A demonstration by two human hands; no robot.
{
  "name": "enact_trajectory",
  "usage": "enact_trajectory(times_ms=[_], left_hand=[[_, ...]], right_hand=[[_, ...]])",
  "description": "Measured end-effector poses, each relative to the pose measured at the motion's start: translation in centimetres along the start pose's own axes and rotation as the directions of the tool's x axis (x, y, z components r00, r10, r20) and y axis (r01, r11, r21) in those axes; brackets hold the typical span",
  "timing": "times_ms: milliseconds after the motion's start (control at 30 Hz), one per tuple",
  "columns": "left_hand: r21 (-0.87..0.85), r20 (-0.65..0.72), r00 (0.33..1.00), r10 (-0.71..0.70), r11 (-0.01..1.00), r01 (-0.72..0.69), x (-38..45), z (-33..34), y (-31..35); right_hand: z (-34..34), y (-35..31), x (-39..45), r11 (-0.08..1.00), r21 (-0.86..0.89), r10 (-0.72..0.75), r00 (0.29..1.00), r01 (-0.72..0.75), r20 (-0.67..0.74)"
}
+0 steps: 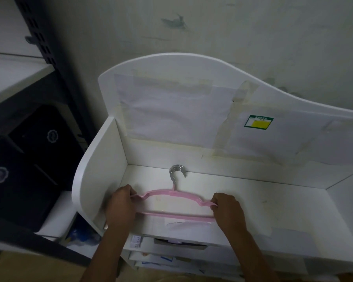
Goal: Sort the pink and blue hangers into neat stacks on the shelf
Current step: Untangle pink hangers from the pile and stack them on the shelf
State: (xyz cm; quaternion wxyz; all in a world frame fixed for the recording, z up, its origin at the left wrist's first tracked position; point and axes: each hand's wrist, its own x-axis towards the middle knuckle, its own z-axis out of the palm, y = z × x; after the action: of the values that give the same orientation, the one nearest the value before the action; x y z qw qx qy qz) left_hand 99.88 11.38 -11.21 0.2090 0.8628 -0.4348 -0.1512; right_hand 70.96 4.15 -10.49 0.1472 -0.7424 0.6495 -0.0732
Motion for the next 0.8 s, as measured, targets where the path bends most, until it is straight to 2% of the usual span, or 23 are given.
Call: enact_trajectory(times_ms=[133,200,333,433,600,800], left_hand=[[-0.095,0.080,0.996,0.040,0.995,-0.032,0.3,-0.5,-0.5],[-0.170,0.063,0.995,0.081,0.983,-0.069,0.0,-0.8,-0.4],[-0.380,-0.070,0.979,0.191,0.902,-0.204,-2.1,-1.4,1.5],[-0.547,-0.057,0.960,0.272,0.796,-0.258,-4.6,-1.5,4.2],[-0.655,0.042,0.917,0.397,0.704,-0.275,-9.3,-0.7,9.0],[-0.654,0.051,0.858,0.511,0.666,-0.358,-16.6,0.4,14.8]], right_hand=[[0.0,1.2,-0.3,0.989,0.144,-0.048,0.998,0.040,0.047],[-0.3,2.3,-0.6,0.965,0.260,-0.053,0.997,0.038,0.051],[-1.7,4.6,-2.3,0.910,0.415,-0.009,0.999,0.026,-0.043],[-3.3,6.6,-4.2,0.872,0.489,0.042,0.990,0.030,-0.136],[-6.8,10.8,-8.0,0.858,0.510,0.093,0.963,0.051,-0.253],[-11.4,16.8,-14.4,0.863,0.502,0.145,0.925,0.054,-0.350]])
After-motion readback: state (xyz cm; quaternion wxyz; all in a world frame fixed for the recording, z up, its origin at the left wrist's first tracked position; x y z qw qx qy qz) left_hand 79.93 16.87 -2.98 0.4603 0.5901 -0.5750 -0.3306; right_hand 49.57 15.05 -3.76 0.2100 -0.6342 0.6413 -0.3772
